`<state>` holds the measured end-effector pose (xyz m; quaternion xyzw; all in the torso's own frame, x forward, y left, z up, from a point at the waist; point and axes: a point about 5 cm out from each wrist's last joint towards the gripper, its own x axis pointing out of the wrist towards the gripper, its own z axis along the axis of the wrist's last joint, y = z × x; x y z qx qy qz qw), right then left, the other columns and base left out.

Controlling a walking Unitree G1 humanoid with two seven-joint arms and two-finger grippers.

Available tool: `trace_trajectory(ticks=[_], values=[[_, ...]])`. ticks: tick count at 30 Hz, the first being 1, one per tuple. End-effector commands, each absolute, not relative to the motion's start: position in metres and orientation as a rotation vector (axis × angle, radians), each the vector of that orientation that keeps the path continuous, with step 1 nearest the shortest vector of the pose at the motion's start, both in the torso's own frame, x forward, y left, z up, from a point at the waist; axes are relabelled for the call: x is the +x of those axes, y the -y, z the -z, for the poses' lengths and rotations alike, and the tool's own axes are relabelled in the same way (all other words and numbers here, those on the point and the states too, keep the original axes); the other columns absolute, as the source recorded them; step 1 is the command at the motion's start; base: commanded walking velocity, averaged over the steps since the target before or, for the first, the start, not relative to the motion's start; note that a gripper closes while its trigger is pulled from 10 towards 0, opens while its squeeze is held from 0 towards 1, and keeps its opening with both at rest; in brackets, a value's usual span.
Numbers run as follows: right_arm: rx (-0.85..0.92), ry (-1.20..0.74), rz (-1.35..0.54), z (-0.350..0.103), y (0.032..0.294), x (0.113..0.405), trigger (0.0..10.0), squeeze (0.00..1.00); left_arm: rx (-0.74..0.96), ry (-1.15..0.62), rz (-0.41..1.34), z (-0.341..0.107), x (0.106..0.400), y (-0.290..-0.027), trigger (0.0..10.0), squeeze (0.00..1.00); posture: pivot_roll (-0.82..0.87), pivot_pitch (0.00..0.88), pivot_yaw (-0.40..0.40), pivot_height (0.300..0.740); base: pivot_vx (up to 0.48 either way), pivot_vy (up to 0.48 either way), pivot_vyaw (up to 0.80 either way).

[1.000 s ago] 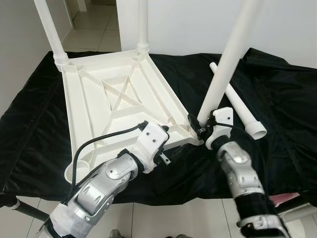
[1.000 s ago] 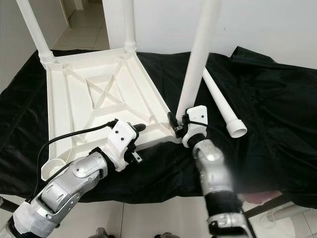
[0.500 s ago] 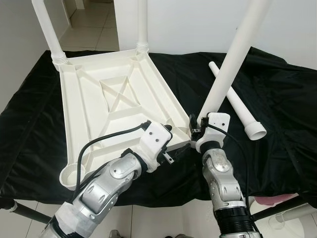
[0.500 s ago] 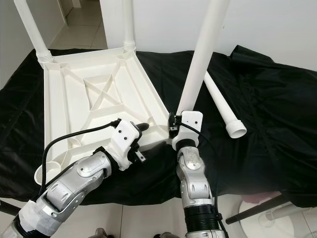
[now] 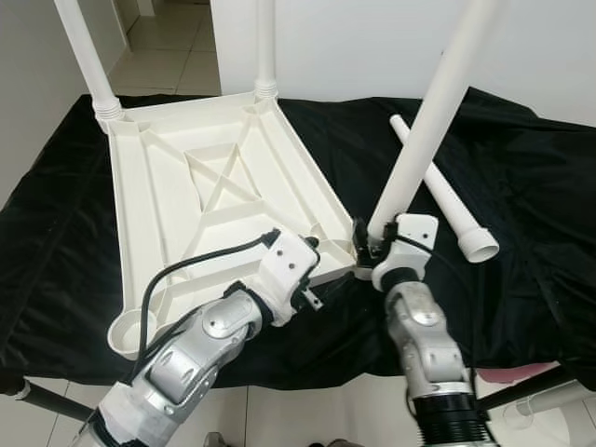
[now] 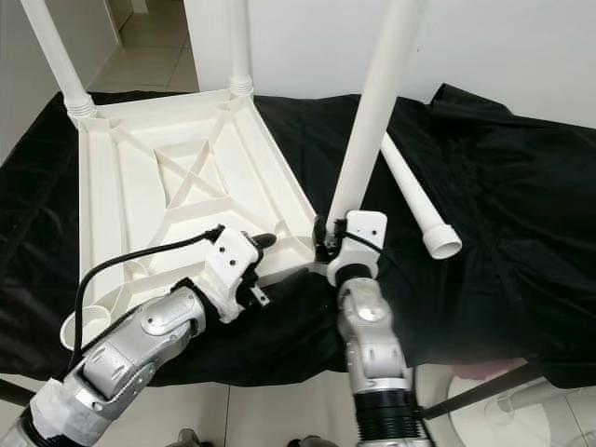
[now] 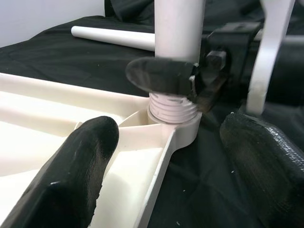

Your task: Building children table

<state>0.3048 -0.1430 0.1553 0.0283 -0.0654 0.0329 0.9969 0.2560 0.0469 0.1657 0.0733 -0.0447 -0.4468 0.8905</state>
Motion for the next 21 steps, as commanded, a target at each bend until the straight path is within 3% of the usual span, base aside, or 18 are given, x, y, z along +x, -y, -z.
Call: trace_trajectory(ticks=[1,2,3,17,20,21], values=[[0.077,0.135,-0.096,-0.155,0.148,0.305,10.0,0.54,0.164,0.098,1.075,-0.166,0.248,-0.044,10.0,0.0,-0.07,0.085,-0.047,0.74,0.0,0.0,0.0],[0.077,0.135,-0.096,-0.155,0.148,0.305,10.0,0.54,0.164,0.098,1.075,-0.166,0.248,-0.044,10.0,0.0,-0.07,0.085,-0.047,0.74,0.0,0.0,0.0],[0.075,0.142,-0.124,-0.157,0.15,0.305,10.0,0.0,0.166,0.098,1.072,-0.166,0.248,-0.044,10.0,0.0,-0.07,0.09,-0.045,0.74,0.0,0.0,0.0],[-0.062,0.16,-0.587,-0.164,0.156,0.315,10.0,0.0,0.177,0.101,1.081,-0.168,0.25,-0.044,10.0,0.0,-0.07,0.074,-0.023,0.74,0.0,0.0,0.0],[-0.086,0.152,-0.612,-0.163,0.156,0.318,10.0,0.0,0.178,0.101,1.082,-0.168,0.25,-0.044,10.0,0.0,-0.07,0.074,-0.023,0.74,0.0,0.0,0.0],[-0.11,0.144,-0.631,-0.162,0.157,0.321,8.9,0.0,0.181,0.104,1.082,-0.169,0.251,-0.044,10.0,0.0,-0.07,0.071,-0.022,0.74,0.0,0.0,0.0]])
